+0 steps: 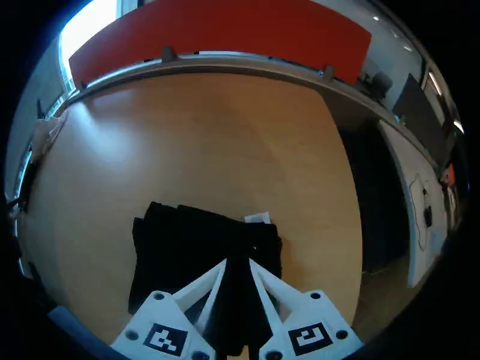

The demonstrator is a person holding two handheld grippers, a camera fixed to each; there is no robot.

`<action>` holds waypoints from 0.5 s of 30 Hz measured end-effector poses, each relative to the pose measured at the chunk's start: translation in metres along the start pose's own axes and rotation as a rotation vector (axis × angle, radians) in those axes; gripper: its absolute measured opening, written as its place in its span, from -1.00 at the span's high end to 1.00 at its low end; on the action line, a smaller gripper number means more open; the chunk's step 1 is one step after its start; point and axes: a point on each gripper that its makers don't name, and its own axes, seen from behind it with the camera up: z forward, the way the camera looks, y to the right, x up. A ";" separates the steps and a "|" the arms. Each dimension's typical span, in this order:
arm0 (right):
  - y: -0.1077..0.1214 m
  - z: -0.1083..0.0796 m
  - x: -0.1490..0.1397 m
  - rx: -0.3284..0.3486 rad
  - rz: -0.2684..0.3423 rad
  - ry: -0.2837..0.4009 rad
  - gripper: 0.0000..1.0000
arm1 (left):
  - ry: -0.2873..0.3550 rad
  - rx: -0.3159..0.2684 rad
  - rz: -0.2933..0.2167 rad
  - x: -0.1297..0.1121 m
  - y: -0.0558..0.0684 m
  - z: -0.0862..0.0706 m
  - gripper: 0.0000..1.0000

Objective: Fold towel

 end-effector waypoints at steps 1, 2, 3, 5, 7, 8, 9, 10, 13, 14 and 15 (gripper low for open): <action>0.000 -0.001 0.001 0.000 -0.002 0.004 0.83 | 0.000 0.000 0.000 0.000 0.000 0.000 -0.92; 0.000 -0.001 0.002 -0.001 -0.005 0.008 0.85 | 0.001 0.000 0.000 0.001 0.001 0.000 -0.92; 0.000 -0.002 0.003 -0.003 -0.010 0.013 0.85 | 0.001 -0.001 0.001 0.001 0.001 0.000 -0.92; 0.000 -0.004 0.004 -0.008 -0.020 0.021 0.86 | 0.002 -0.001 0.001 0.001 0.002 0.001 -0.92; 0.000 -0.006 0.006 -0.011 -0.032 0.030 0.86 | 0.003 -0.002 0.002 0.002 0.002 0.001 -0.92; 0.000 -0.008 0.007 -0.013 -0.038 0.034 0.87 | 0.003 -0.002 0.002 0.002 0.003 0.001 -0.92; 0.000 -0.009 0.008 -0.014 -0.042 0.040 0.87 | 0.004 -0.003 0.002 0.002 0.003 0.001 -0.92; -0.001 -0.010 0.010 -0.016 -0.046 0.046 0.87 | 0.004 -0.003 0.002 0.002 0.003 0.001 -0.92; -0.002 -0.014 0.015 -0.018 -0.052 0.068 0.87 | 0.006 -0.004 0.002 0.003 0.004 0.002 -0.92; -0.002 -0.015 0.016 -0.018 -0.053 0.076 0.87 | 0.007 -0.004 0.001 0.003 0.004 0.002 -0.92; -0.002 -0.016 0.018 -0.018 -0.054 0.086 0.88 | 0.008 -0.004 0.001 0.004 0.005 0.002 -0.92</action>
